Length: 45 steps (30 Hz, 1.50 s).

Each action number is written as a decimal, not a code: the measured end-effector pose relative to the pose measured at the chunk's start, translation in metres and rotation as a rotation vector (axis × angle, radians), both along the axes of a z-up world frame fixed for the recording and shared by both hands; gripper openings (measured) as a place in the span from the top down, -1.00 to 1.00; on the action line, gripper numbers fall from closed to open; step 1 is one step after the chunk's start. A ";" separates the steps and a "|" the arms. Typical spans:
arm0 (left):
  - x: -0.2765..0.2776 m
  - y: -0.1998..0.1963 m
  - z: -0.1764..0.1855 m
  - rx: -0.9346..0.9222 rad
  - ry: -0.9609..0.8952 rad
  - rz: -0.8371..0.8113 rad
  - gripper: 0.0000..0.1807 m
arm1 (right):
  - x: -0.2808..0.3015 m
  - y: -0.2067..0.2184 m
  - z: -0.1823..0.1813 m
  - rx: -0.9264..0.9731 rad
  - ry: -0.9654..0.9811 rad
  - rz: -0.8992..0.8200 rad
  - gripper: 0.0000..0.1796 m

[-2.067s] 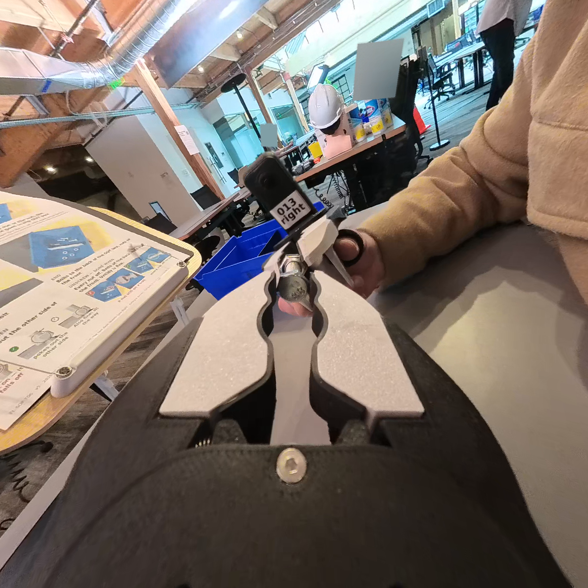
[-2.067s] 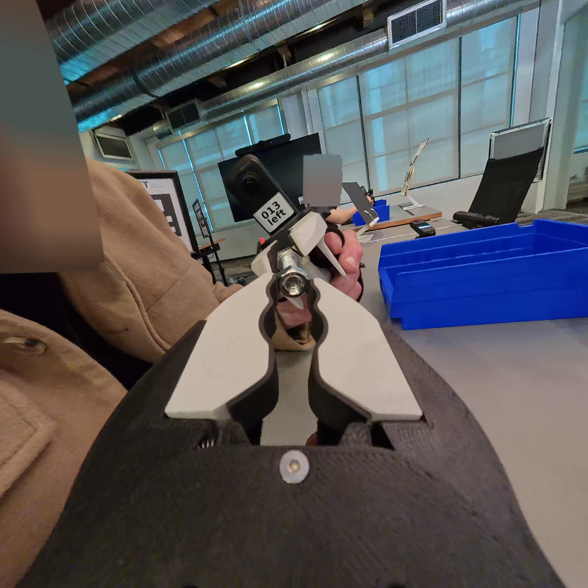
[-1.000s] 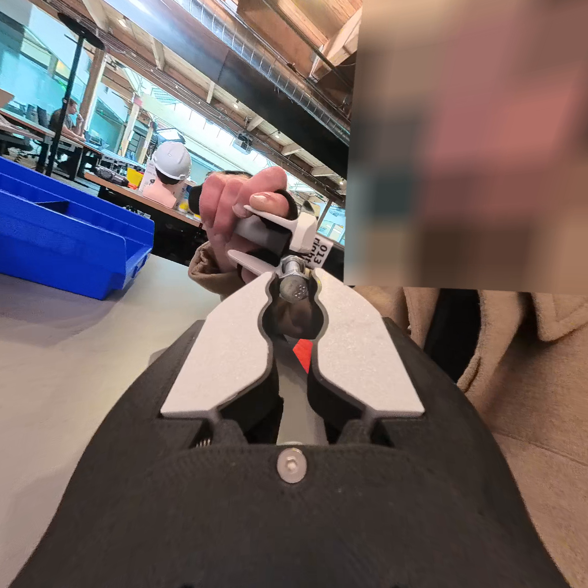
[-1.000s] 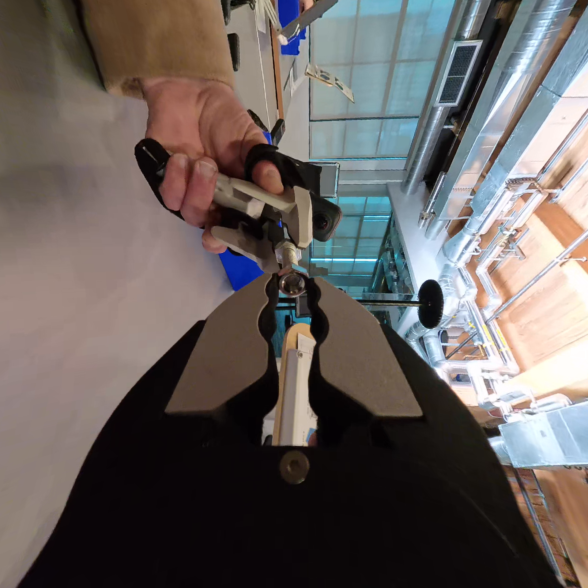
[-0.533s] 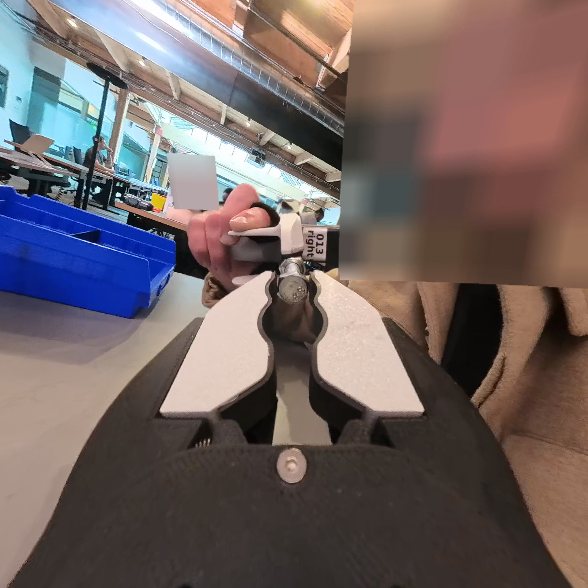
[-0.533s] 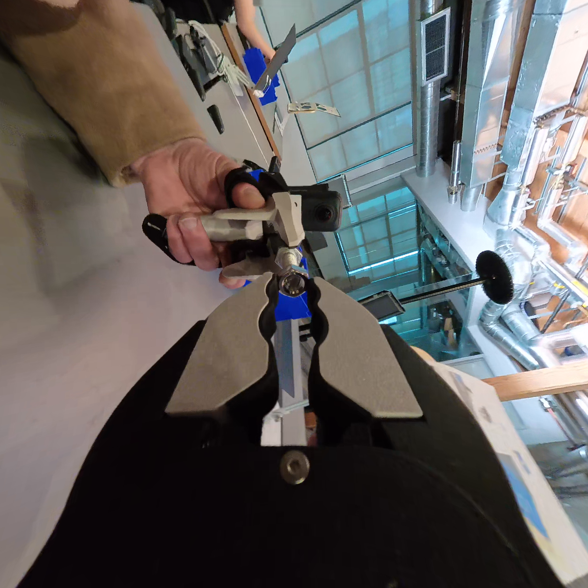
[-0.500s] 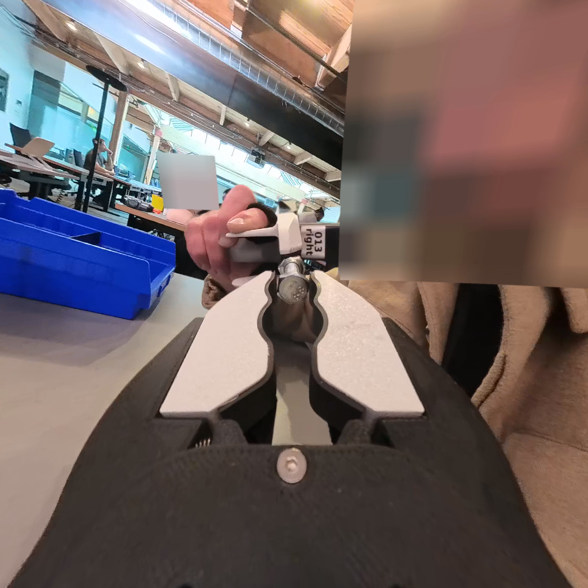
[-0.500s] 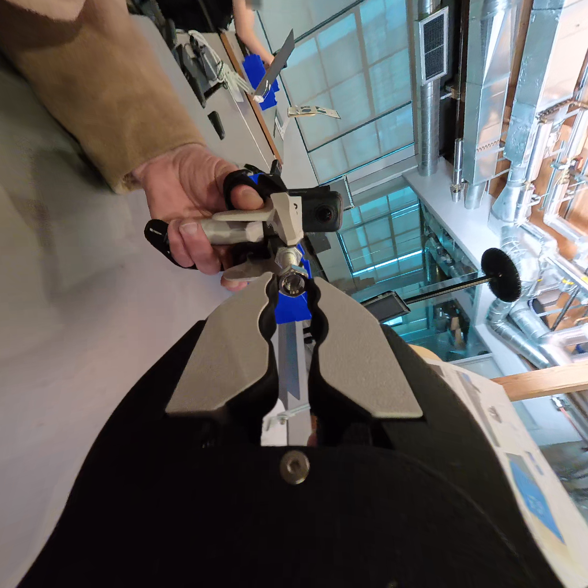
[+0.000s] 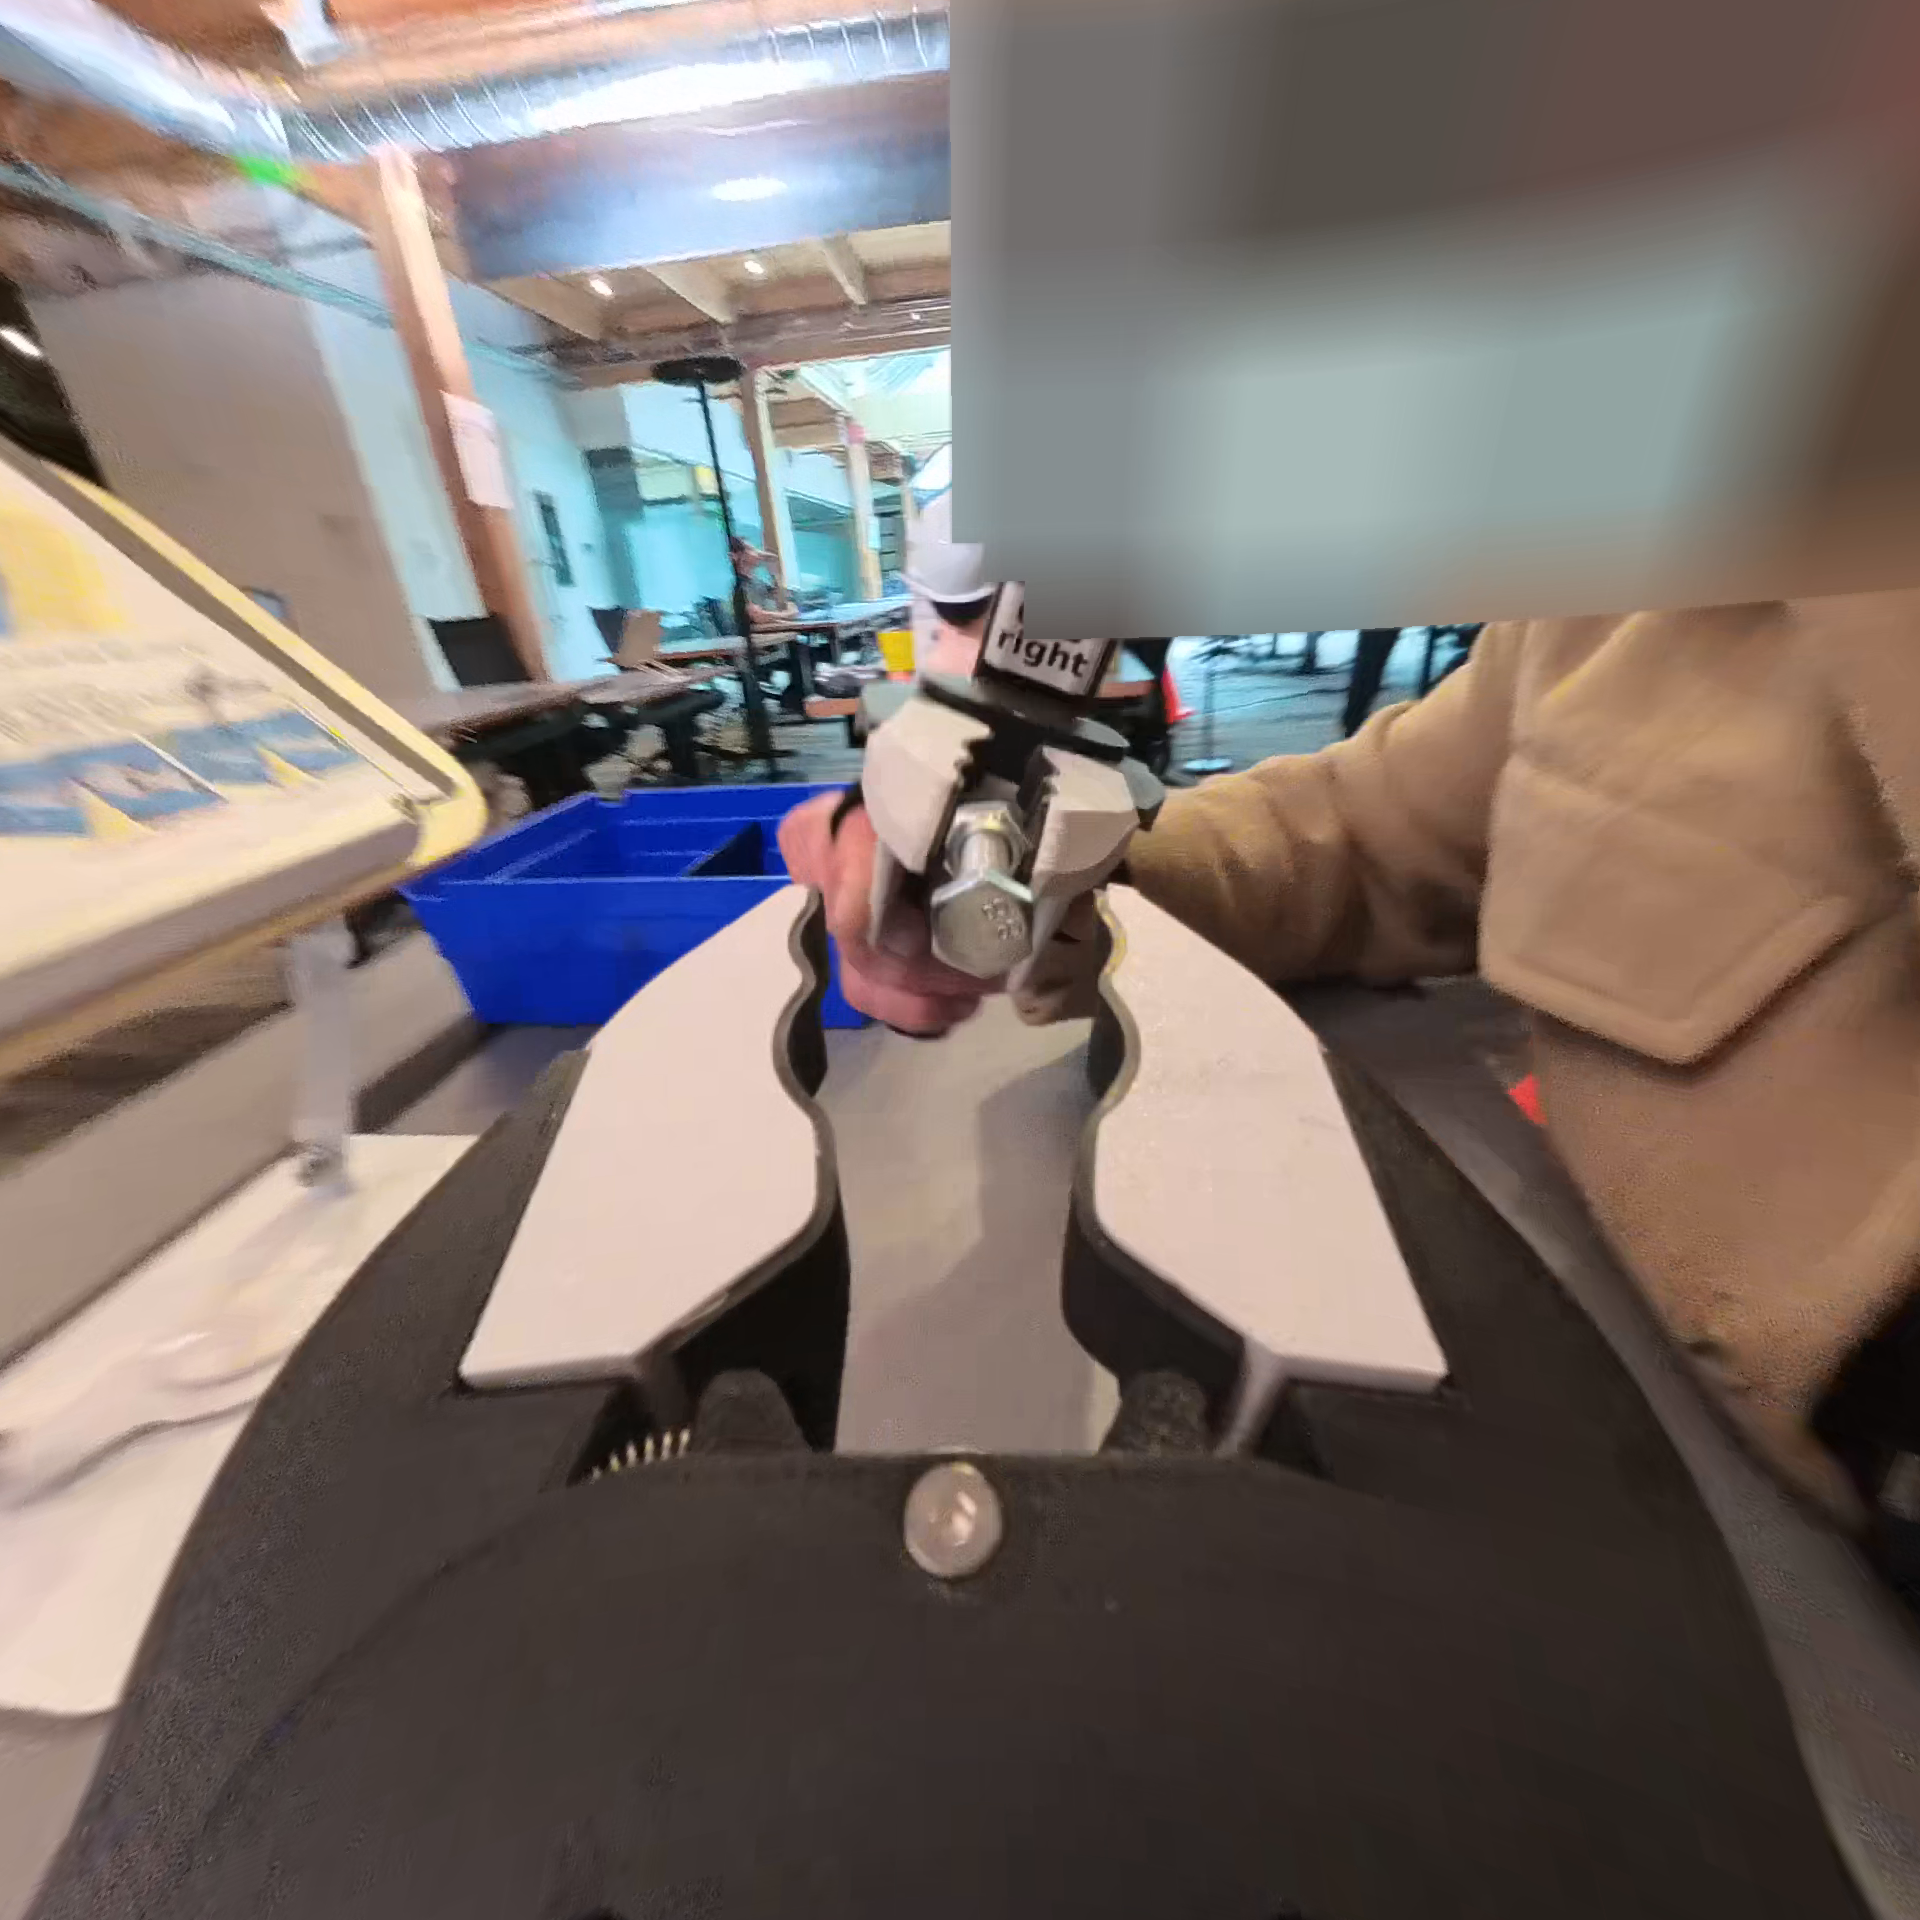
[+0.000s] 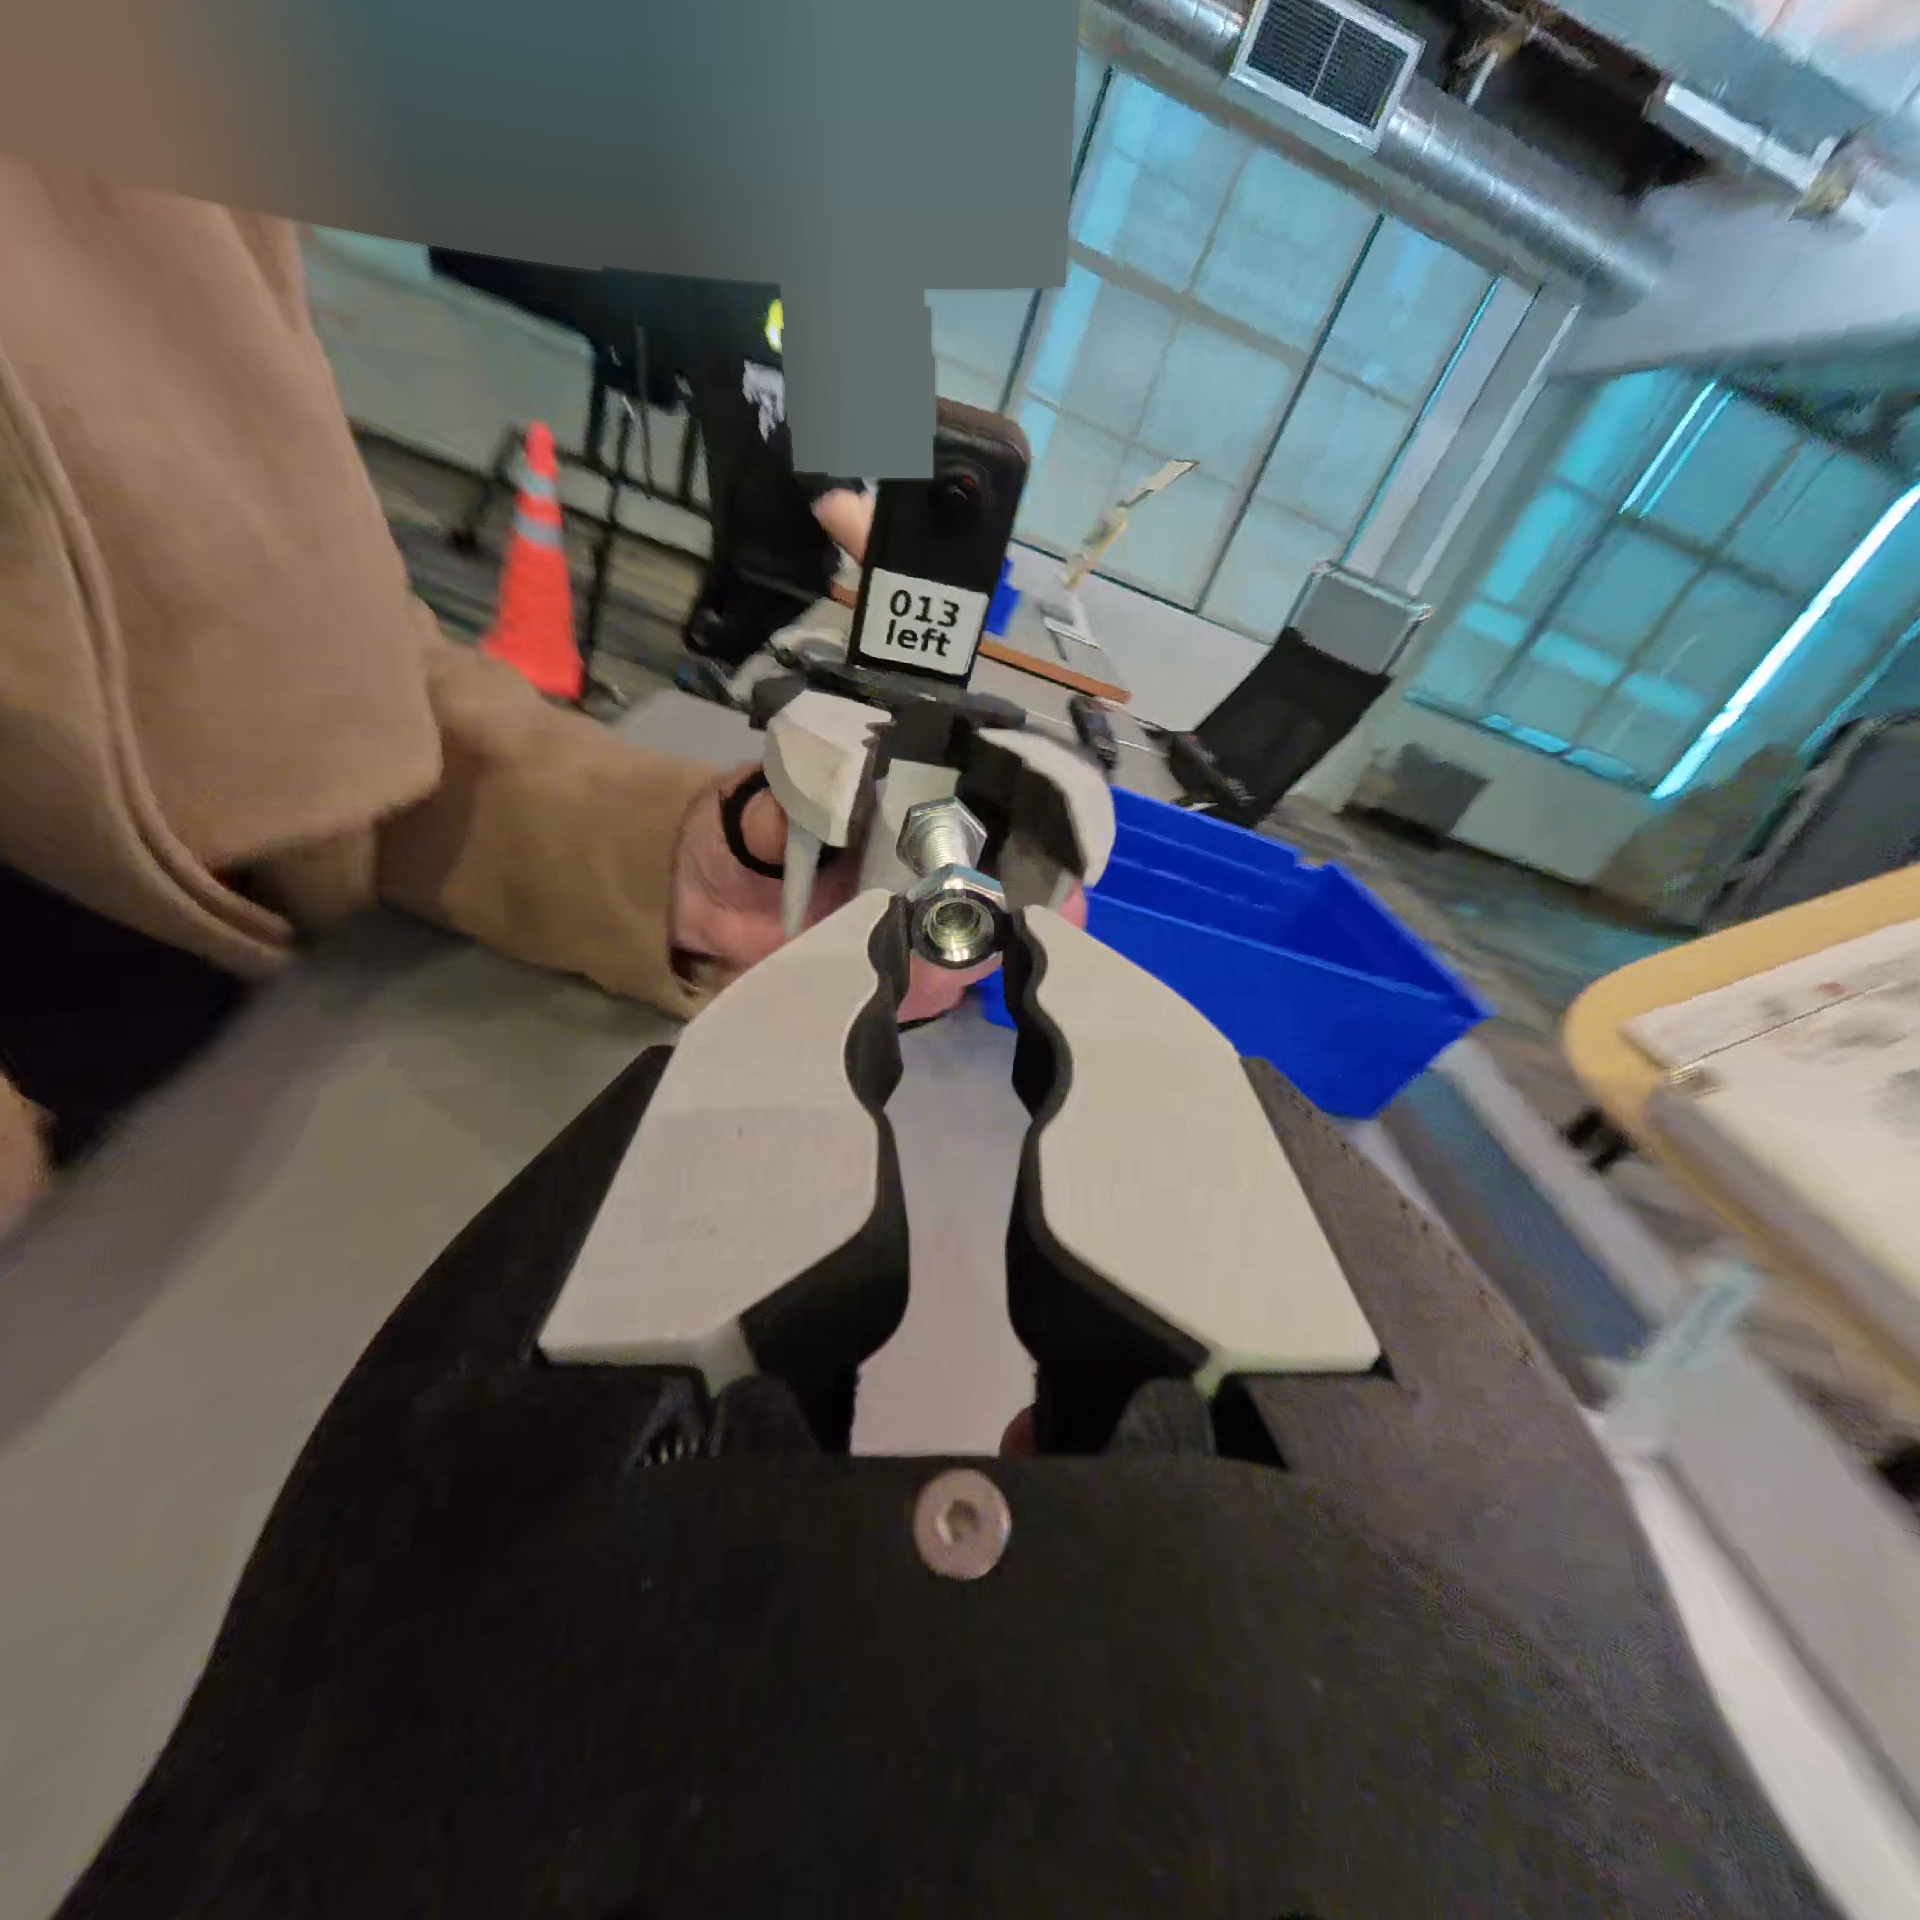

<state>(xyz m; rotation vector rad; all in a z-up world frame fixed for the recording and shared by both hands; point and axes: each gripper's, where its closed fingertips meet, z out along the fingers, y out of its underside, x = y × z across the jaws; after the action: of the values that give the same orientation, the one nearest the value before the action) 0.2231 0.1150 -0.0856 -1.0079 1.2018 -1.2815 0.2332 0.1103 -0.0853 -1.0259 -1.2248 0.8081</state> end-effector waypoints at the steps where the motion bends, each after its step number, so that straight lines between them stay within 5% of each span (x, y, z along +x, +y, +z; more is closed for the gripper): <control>1: -0.002 0.002 0.002 0.062 0.008 0.050 0.51 | 0.000 0.001 -0.002 -0.087 0.025 0.033 0.80; 12: 0.002 -0.007 -0.013 0.491 0.199 0.211 0.69 | 0.005 0.001 -0.015 -0.588 0.233 0.250 0.81; 21: 0.003 -0.010 -0.015 0.452 0.220 0.183 0.81 | 0.002 -0.004 -0.017 -0.615 0.241 0.279 0.81; 24: 0.004 -0.009 -0.014 0.309 0.213 0.138 0.81 | 0.002 -0.003 -0.017 -0.486 0.216 0.213 0.80; 30: 0.007 -0.012 -0.013 -0.208 0.111 -0.133 0.81 | 0.006 -0.007 -0.012 0.142 -0.036 -0.044 0.80; 37: 0.005 -0.015 -0.011 -0.527 0.003 -0.377 0.81 | 0.015 0.004 -0.014 0.747 -0.360 -0.293 0.80; 45: 0.004 -0.012 -0.012 -0.491 0.013 -0.340 0.81 | 0.015 0.005 -0.014 0.677 -0.340 -0.279 0.80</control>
<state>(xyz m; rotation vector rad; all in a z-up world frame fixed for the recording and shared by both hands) 0.2268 0.1034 -0.0976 -1.1894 1.1228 -1.9032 0.2486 0.1149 -0.0995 -0.7539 -1.4574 -0.0244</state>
